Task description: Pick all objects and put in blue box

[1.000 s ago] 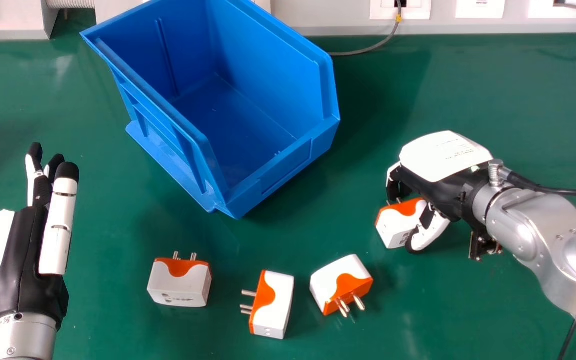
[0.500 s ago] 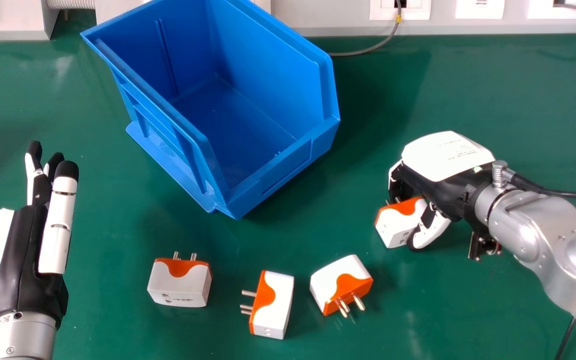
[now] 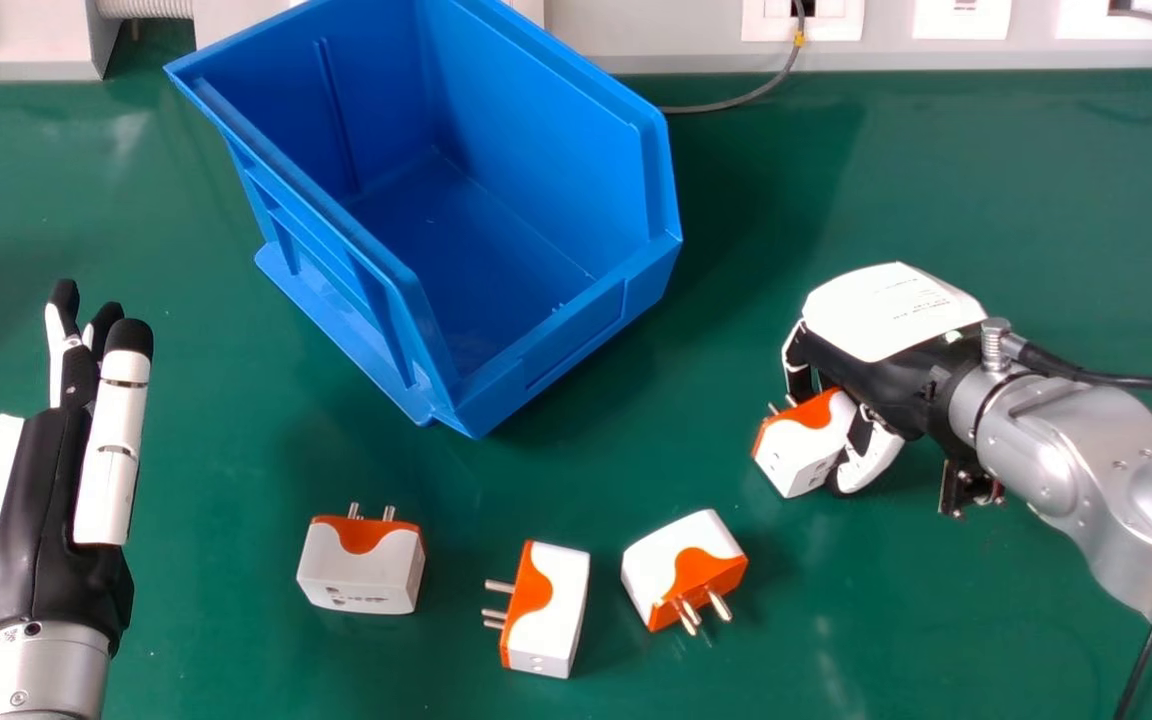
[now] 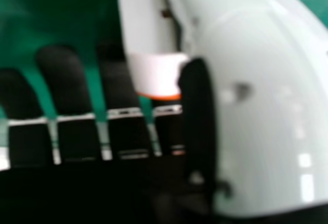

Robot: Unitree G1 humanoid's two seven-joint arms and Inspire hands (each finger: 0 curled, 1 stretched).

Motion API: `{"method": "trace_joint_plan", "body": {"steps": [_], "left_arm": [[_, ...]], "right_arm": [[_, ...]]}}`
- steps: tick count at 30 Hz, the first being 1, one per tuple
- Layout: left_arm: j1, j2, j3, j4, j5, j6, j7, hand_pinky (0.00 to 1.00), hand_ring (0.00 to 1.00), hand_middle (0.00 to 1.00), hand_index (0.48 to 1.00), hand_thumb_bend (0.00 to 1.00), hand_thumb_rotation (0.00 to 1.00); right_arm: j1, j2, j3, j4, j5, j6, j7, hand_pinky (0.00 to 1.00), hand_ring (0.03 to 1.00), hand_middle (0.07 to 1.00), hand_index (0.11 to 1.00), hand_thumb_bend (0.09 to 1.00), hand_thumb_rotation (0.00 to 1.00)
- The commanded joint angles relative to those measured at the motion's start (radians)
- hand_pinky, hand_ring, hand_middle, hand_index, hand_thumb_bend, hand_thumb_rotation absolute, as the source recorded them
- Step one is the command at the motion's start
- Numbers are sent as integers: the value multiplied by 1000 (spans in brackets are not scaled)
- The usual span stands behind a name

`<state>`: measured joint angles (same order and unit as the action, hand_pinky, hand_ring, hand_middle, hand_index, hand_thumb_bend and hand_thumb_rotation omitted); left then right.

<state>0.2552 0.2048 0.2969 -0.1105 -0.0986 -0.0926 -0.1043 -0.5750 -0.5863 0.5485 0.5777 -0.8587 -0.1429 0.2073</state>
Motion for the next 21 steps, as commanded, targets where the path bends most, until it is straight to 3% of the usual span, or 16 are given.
{"method": "trace_joint_plan", "body": {"steps": [1, 5, 12, 18, 21], "left_arm": [[-9, 4, 4, -20, -1, -7, 4, 1000, 1000, 1000, 1000, 422, 994], [-7, 3, 2, -28, 0, -3, 5, 1000, 1000, 1000, 1000, 422, 994], [-9, 3, 0, -39, -1, 18, 4, 1000, 1000, 1000, 1000, 420, 996], [-13, 6, 4, -27, -8, 10, -4, 1000, 1000, 1000, 1000, 420, 999], [-14, 9, 3, -29, -3, 13, -4, 1000, 1000, 1000, 1000, 419, 999]], "right_arm": [[41, -22, 16, 27, -5, -4, 42, 233, 282, 474, 473, 513, 14], [39, -11, 1, 42, 17, 7, 41, 257, 305, 470, 474, 507, 43], [42, -12, -1, 33, 28, 16, 42, 182, 236, 328, 470, 490, 127], [54, -10, -21, 2, 49, 37, 50, 204, 255, 319, 469, 484, 146], [56, 0, -27, -5, 53, 58, 51, 223, 275, 332, 469, 484, 147]]}}
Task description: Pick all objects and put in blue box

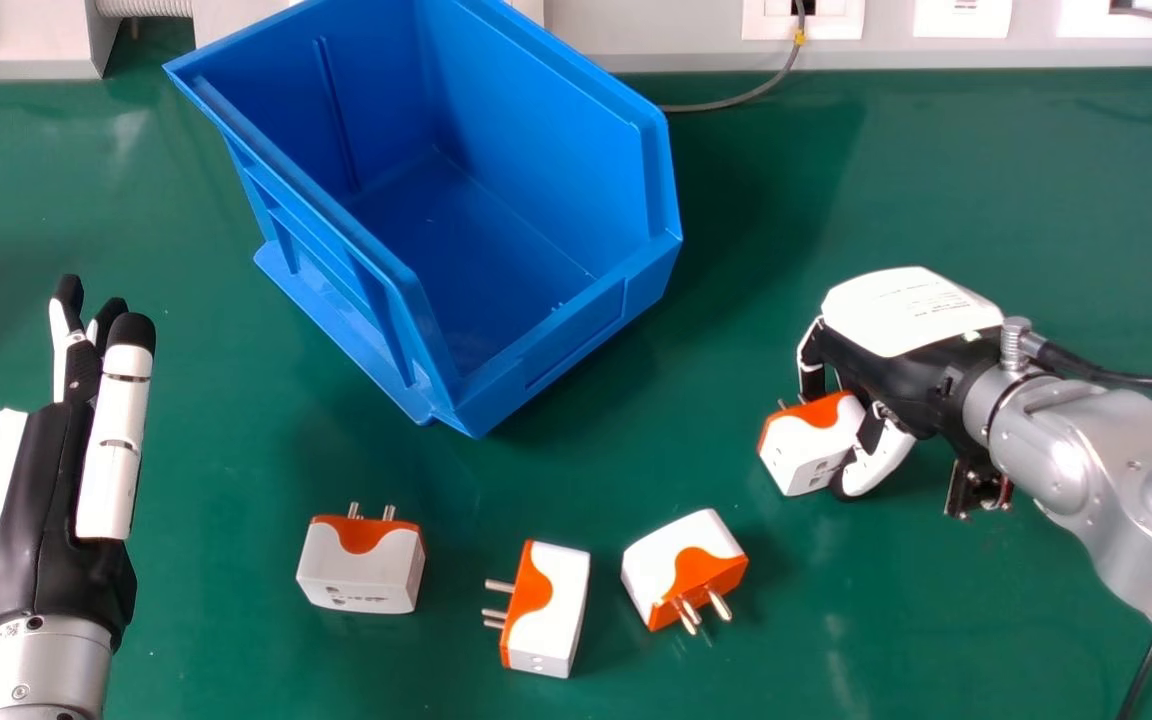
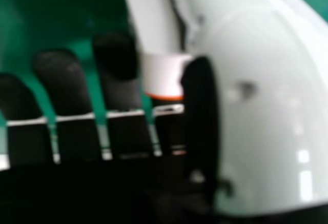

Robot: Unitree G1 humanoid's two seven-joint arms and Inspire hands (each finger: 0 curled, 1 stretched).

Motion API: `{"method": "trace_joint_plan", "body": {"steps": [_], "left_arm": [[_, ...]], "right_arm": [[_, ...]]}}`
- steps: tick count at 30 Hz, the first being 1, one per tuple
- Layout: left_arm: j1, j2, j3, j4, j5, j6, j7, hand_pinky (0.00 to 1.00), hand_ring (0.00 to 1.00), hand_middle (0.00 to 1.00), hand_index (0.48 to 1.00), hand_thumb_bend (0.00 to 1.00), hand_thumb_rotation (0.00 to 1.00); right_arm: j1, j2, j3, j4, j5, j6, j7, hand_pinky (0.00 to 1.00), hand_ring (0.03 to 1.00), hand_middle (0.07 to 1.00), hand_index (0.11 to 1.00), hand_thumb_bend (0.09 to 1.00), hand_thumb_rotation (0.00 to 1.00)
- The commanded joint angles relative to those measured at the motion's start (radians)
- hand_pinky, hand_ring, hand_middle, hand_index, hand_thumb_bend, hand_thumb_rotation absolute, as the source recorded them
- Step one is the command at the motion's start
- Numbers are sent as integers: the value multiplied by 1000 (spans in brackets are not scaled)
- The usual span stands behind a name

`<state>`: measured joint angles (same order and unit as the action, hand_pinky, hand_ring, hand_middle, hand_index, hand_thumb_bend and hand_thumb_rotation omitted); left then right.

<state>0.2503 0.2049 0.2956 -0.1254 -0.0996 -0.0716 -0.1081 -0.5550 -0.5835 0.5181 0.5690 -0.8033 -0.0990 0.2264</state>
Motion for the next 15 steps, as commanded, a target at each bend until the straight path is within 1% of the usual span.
{"method": "trace_joint_plan", "body": {"steps": [1, 3, 6, 8, 9, 11, 12, 15], "left_arm": [[-8, 9, 4, -17, 0, -7, 0, 1000, 1000, 1000, 1000, 419, 1000], [-5, 11, 4, -19, 3, -6, 1, 1000, 1000, 1000, 1000, 419, 1000], [-8, 13, 7, -13, 2, -8, 0, 1000, 1000, 1000, 1000, 419, 1000], [-7, 14, 7, -13, 3, -9, 1, 1000, 1000, 1000, 1000, 419, 1000], [-7, 14, 8, -11, 3, -11, 0, 1000, 1000, 1000, 1000, 419, 1000], [-7, 16, 10, -8, 2, -13, -1, 1000, 1000, 1000, 1000, 420, 1000], [-7, 16, 10, -7, 2, -13, -1, 1000, 1000, 1000, 1000, 420, 1000], [-8, 15, 9, -8, 3, -12, 2, 1000, 1000, 1000, 1000, 421, 1000]], "right_arm": [[39, -4, 3, -3, -3, 20, 31, 251, 302, 354, 470, 483, 149], [46, -9, 0, -22, -6, 32, 28, 251, 302, 354, 470, 483, 149], [51, -7, -4, -29, -4, 45, 21, 247, 290, 343, 470, 483, 147], [54, -2, -5, -30, -2, 53, 19, 247, 290, 343, 470, 483, 147], [54, 1, -3, -29, -4, 55, 16, 269, 319, 365, 471, 482, 149], [55, -2, 2, -33, -9, 53, 15, 268, 320, 367, 471, 481, 149], [55, -4, 3, -35, -10, 52, 16, 243, 295, 346, 471, 481, 148], [55, -4, -3, -39, -1, 53, 23, 227, 279, 331, 470, 481, 147]]}}
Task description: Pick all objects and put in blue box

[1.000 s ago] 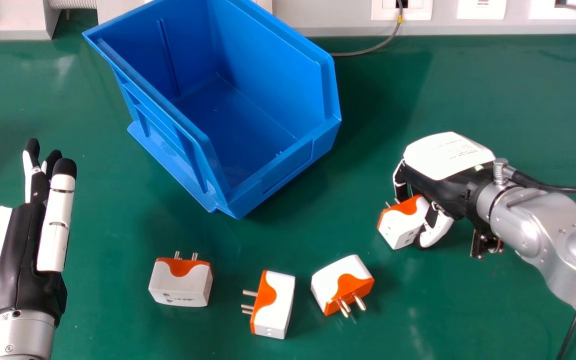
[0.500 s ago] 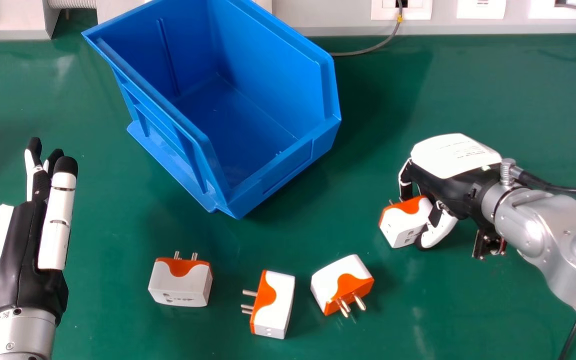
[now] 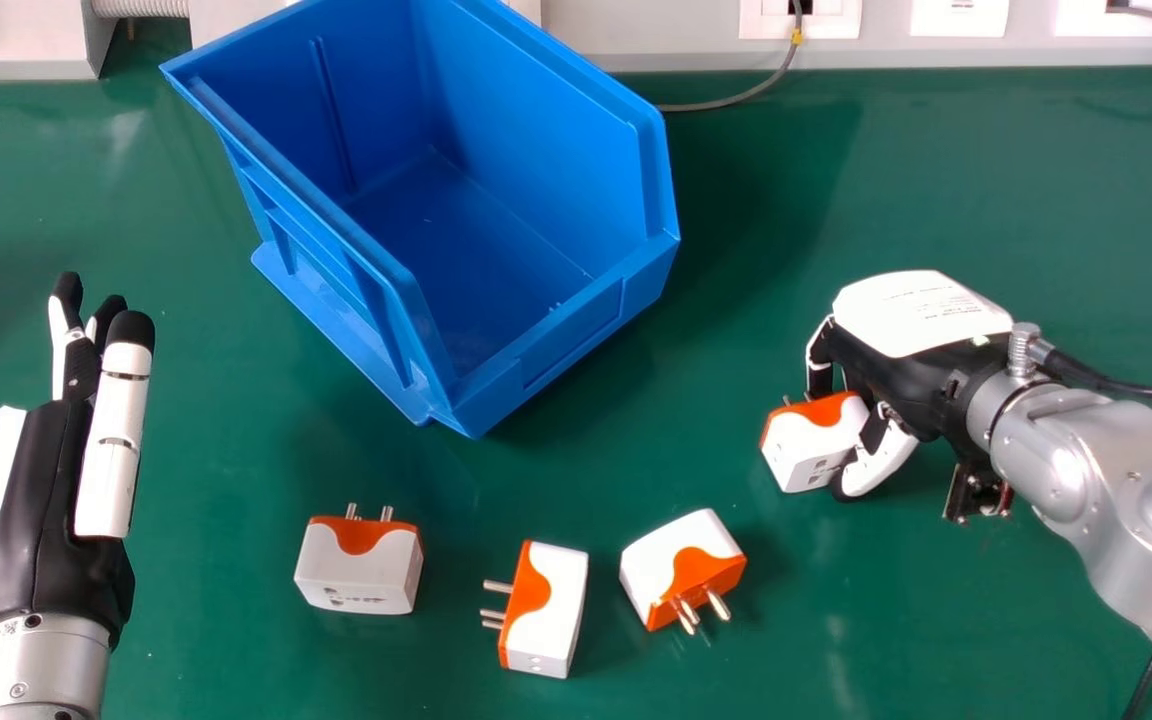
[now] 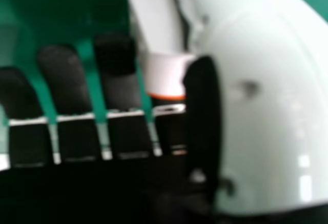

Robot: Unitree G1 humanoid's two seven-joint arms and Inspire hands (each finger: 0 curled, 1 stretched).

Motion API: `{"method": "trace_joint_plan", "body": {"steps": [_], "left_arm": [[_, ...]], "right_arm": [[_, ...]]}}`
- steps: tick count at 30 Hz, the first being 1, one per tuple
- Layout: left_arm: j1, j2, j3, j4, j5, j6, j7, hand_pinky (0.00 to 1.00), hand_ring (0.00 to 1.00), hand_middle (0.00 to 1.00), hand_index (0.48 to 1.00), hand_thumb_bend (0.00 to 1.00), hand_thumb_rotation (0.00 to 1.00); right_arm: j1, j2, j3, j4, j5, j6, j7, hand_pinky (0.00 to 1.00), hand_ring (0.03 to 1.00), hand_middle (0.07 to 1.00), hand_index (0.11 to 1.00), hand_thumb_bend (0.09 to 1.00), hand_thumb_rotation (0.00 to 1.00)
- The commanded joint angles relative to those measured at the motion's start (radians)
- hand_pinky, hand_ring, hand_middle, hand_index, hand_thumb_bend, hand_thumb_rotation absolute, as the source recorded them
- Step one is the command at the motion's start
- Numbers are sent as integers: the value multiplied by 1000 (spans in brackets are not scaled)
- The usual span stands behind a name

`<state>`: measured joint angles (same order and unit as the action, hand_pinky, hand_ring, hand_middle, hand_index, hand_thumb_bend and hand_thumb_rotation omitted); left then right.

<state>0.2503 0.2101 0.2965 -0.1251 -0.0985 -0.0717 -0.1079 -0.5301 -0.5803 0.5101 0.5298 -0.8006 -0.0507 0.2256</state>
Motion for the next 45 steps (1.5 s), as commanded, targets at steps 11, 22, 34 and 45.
{"method": "trace_joint_plan", "body": {"steps": [11, 22, 34, 45], "left_arm": [[-5, 9, 12, -15, -8, -3, 0, 1000, 1000, 1000, 1000, 421, 1000], [-4, 13, 17, -16, -12, -3, -6, 1000, 1000, 1000, 1000, 411, 1000], [-3, 19, 18, -13, -11, -3, -8, 1000, 1000, 1000, 1000, 409, 1000], [-7, 24, 22, 0, -20, -13, -19, 1000, 1000, 1000, 1000, 408, 1000]], "right_arm": [[52, 42, -90, -24, 124, 100, 69, 170, 227, 288, 469, 480, 145], [49, 46, -113, -50, 162, 166, 102, 93, 151, 218, 469, 482, 154], [43, 41, -104, -61, 145, 177, 117, 82, 142, 209, 469, 483, 157], [45, 51, -146, -66, 208, 179, 145, 200, 257, 320, 477, 482, 161]]}}
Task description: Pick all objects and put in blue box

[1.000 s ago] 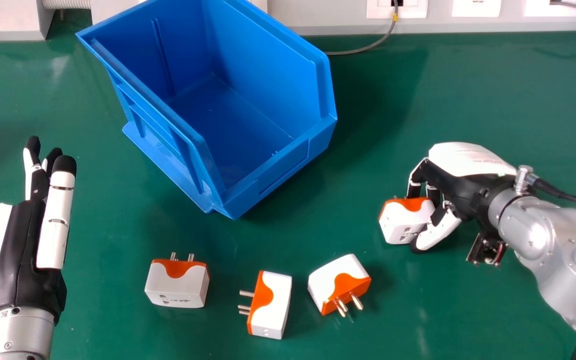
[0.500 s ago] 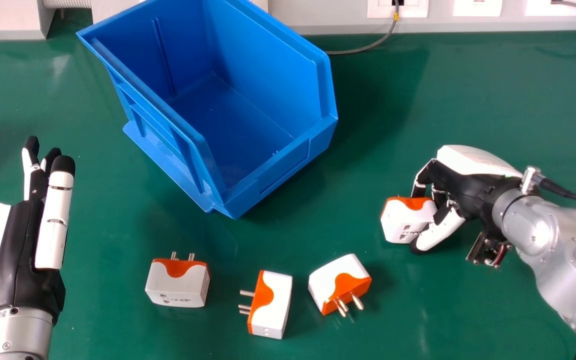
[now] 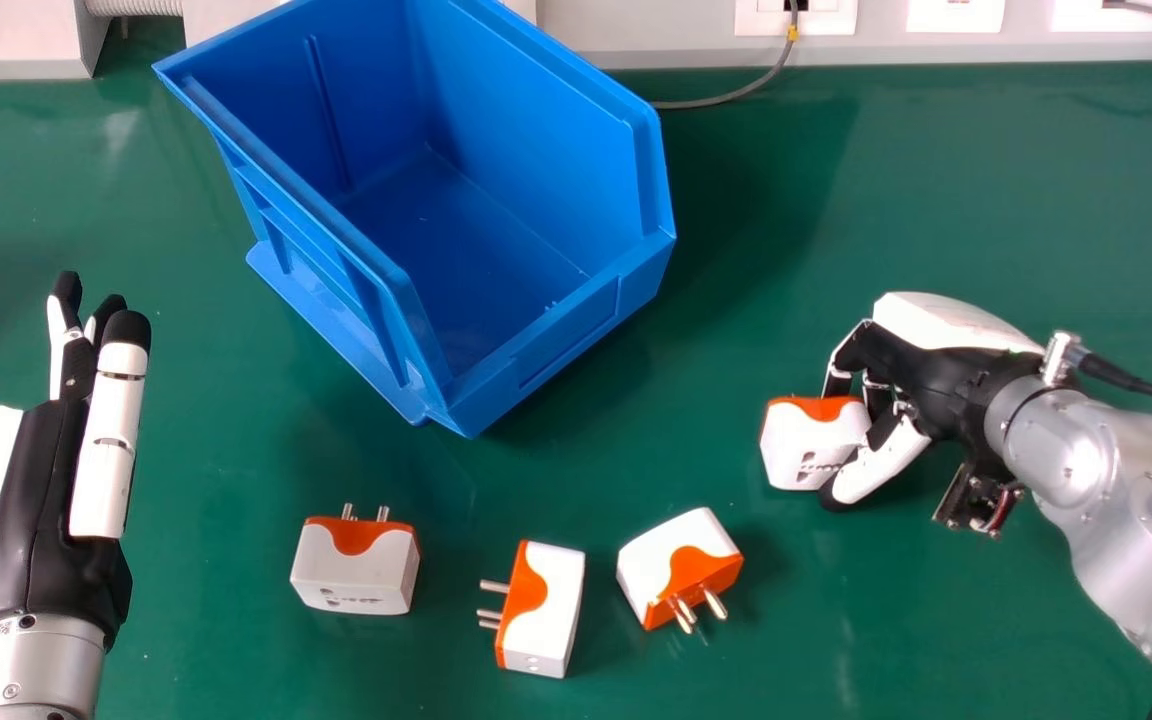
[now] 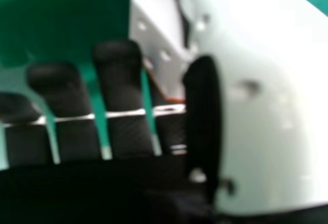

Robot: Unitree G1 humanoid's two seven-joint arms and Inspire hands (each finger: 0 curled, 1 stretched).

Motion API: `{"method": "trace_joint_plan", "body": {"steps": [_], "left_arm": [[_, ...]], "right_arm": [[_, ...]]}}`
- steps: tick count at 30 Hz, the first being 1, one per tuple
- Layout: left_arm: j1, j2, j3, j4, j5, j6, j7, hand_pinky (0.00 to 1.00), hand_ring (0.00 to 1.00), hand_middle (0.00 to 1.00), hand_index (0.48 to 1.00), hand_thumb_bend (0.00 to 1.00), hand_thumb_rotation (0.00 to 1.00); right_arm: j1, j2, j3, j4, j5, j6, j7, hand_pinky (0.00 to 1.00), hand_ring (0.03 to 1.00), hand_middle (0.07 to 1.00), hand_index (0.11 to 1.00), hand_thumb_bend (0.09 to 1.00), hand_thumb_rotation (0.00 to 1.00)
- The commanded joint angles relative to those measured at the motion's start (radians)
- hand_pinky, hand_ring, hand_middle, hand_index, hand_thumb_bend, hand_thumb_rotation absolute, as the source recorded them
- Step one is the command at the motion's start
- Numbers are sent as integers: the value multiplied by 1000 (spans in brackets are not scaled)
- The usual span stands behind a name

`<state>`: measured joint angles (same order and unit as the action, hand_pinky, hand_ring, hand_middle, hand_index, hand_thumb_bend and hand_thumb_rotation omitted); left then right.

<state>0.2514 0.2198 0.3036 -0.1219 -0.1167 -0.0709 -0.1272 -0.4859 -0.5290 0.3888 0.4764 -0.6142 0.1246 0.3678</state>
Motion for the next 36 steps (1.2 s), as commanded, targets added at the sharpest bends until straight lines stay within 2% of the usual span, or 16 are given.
{"method": "trace_joint_plan", "body": {"steps": [1, 6, 7, 8, 9, 12, 13, 14, 15, 16, 18, 22, 27, 34, 36], "left_arm": [[-8, 15, 14, -3, -1, -14, 0, 1000, 1000, 1000, 1000, 409, 1000], [-13, 18, 16, 12, 0, -23, -3, 1000, 1000, 1000, 1000, 410, 1000], [-14, 19, 17, 16, 0, -25, -4, 1000, 1000, 1000, 1000, 412, 1000], [-16, 20, 17, 21, 0, -27, -4, 1000, 1000, 1000, 1000, 412, 1000], [-18, 21, 17, 23, 0, -27, -4, 1000, 1000, 1000, 1000, 416, 1000], [-23, 23, 19, 30, -1, -26, -5, 1000, 1000, 1000, 1000, 416, 1000], [-24, 24, 20, 32, -1, -27, -6, 1000, 1000, 1000, 1000, 417, 1000], [-26, 25, 20, 35, -1, -27, -6, 1000, 1000, 1000, 1000, 417, 1000], [-27, 25, 19, 36, 0, -27, -5, 1000, 1000, 1000, 1000, 415, 1000], [-29, 26, 19, 38, 1, -28, -5, 1000, 1000, 1000, 1000, 415, 1000], [-31, 27, 19, 43, 2, -29, -5, 1000, 1000, 1000, 1000, 413, 1000], [-45, 33, 18, 63, 2, -29, -5, 1000, 1000, 1000, 1000, 413, 1000], [-47, 37, 17, 64, 3, -26, -2, 1000, 1000, 1000, 1000, 413, 1000], [-39, 31, 15, 41, 2, -15, 4, 1000, 1000, 1000, 1000, 405, 1000], [-37, 30, 15, 41, 1, -16, 4, 1000, 1000, 1000, 1000, 402, 1000]], "right_arm": [[2, 1, -31, -13, 31, 5, 7, 248, 313, 377, 481, 482, 162], [8, 1, -51, -45, 68, 23, 13, 221, 281, 347, 478, 482, 162], [10, 1, -52, -52, 71, 26, 14, 276, 346, 410, 482, 481, 163], [15, 1, -56, -67, 74, 34, 15, 276, 346, 410, 482, 481, 163], [19, 4, -62, -78, 80, 46, 18, 330, 407, 467, 485, 481, 164], [22, 11, -71, -91, 84, 59, 9, 330, 407, 467, 485, 481, 164], [24, 11, -74, -97, 86, 57, 4, 388, 465, 523, 537, 450, 239], [27, 14, -81, -104, 93, 57, 0, 388, 465, 523, 537, 450, 239], [30, 18, -91, -108, 105, 58, -4, 424, 504, 560, 573, 431, 320], [34, 24, -105, -114, 121, 62, -8, 424, 504, 560, 573, 431, 320], [44, 35, -127, -122, 148, 56, -21, 476, 559, 613, 616, 404, 439], [58, 46, -150, -137, 180, 47, -32, 521, 606, 657, 652, 375, 518], [54, 27, -126, -139, 152, 46, -27, 553, 640, 688, 680, 358, 568], [43, 25, -113, -116, 125, 53, -24, 565, 658, 709, 696, 373, 635], [41, 20, -105, -96, 106, 26, -51, 563, 658, 710, 700, 372, 636]]}}
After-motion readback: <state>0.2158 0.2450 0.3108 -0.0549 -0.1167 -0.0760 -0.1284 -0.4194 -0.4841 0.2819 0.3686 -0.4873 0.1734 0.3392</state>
